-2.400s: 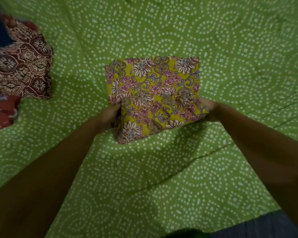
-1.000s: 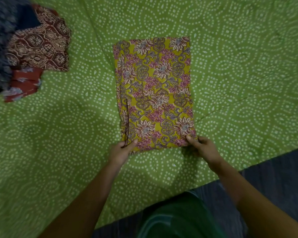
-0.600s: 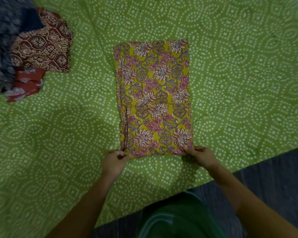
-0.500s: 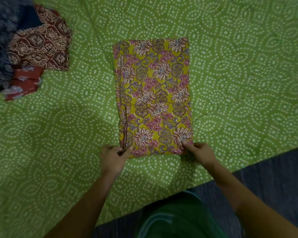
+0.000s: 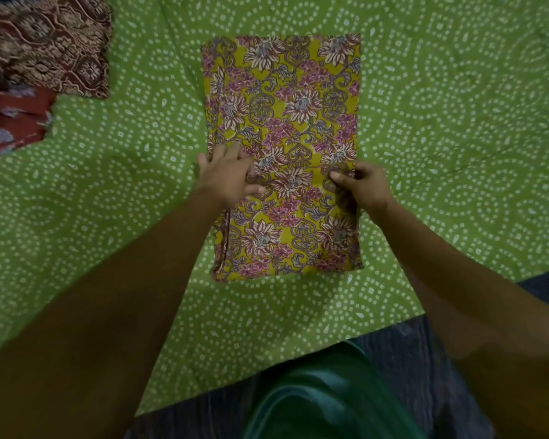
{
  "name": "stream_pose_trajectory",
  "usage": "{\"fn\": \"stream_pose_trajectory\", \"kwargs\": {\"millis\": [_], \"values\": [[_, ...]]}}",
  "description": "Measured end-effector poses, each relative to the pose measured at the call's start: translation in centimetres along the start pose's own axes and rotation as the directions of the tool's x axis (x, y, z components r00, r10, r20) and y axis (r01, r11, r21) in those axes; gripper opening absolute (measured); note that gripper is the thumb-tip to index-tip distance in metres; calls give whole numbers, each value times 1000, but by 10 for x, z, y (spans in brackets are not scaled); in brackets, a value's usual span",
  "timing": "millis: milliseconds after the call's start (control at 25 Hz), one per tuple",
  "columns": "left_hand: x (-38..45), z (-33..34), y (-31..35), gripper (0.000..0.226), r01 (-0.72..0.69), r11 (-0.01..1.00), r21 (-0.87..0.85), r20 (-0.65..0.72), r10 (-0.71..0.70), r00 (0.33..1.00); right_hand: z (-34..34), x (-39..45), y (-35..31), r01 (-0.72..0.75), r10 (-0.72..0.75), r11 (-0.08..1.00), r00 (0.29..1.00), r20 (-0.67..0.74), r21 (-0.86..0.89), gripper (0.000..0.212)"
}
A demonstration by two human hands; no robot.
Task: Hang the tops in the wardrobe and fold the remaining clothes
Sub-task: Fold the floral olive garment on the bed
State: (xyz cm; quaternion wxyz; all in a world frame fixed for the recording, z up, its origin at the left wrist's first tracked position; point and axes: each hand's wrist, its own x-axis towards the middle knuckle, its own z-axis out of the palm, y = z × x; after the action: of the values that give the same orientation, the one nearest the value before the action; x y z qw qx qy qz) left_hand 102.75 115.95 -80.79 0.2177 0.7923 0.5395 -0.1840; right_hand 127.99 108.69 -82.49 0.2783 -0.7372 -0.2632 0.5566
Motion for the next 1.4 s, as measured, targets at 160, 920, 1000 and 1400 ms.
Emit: {"fn": "stream_pose_trajectory", "kwargs": {"millis": [160, 920, 1000, 1400], "values": [[8, -10, -11, 21, -10, 965, -261, -36, 1, 999, -2, 8, 8, 30, -28, 999, 999, -37, 37, 24], [25, 34, -55, 87, -740, 559, 374, 143, 754, 641, -28, 65, 16, 868, -195, -334, 318, 928, -368, 90], [32, 49, -63, 77, -639, 767, -53, 104, 641, 760, -24, 65, 15, 886, -211, 9, 455, 865, -464, 92], [89, -34, -31, 68, 388, 60, -920, 381, -103, 919, -2, 111, -75, -267, 232, 959, 934, 273, 98, 45]]}}
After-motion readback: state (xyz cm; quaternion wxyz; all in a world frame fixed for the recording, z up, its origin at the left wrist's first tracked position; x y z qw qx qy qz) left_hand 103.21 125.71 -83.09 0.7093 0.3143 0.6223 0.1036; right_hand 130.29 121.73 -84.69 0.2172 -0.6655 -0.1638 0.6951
